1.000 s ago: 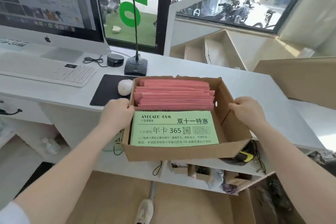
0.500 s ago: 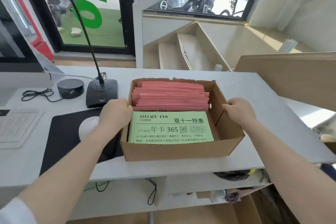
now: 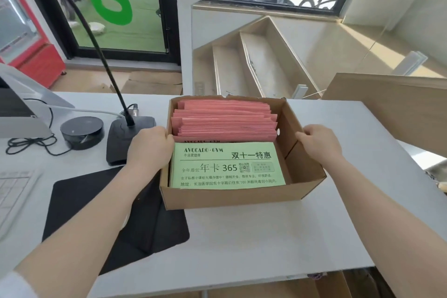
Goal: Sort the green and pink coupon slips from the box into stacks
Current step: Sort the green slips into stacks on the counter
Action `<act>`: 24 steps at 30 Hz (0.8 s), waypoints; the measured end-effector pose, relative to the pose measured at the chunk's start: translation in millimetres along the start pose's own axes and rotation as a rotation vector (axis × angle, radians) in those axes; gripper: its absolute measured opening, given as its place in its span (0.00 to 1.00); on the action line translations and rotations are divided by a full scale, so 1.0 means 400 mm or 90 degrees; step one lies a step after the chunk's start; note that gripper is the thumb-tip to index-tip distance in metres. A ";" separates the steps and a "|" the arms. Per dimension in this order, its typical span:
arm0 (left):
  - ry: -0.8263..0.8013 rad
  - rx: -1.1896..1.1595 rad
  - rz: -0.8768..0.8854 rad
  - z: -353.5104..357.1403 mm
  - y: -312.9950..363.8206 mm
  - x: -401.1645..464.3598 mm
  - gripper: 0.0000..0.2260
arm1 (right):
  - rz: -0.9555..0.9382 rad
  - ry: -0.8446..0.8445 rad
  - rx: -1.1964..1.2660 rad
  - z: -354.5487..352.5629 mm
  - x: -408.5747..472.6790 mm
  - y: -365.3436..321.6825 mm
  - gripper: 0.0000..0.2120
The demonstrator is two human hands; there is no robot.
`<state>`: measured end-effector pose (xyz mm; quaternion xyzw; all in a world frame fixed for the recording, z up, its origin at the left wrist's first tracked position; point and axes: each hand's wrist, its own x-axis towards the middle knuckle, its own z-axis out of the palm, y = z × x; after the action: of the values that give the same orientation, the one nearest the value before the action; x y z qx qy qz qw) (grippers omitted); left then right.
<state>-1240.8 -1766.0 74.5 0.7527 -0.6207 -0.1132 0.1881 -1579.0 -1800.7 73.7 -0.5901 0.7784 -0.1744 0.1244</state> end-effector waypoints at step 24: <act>-0.202 0.155 0.353 0.017 0.135 -0.046 0.37 | 0.028 -0.232 0.395 0.004 -0.188 -0.136 0.16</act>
<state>-1295.7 -1757.5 90.0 0.5449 -0.8324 -0.0987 0.0216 -1510.2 -1741.8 93.9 -0.5286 0.6661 -0.2915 0.4380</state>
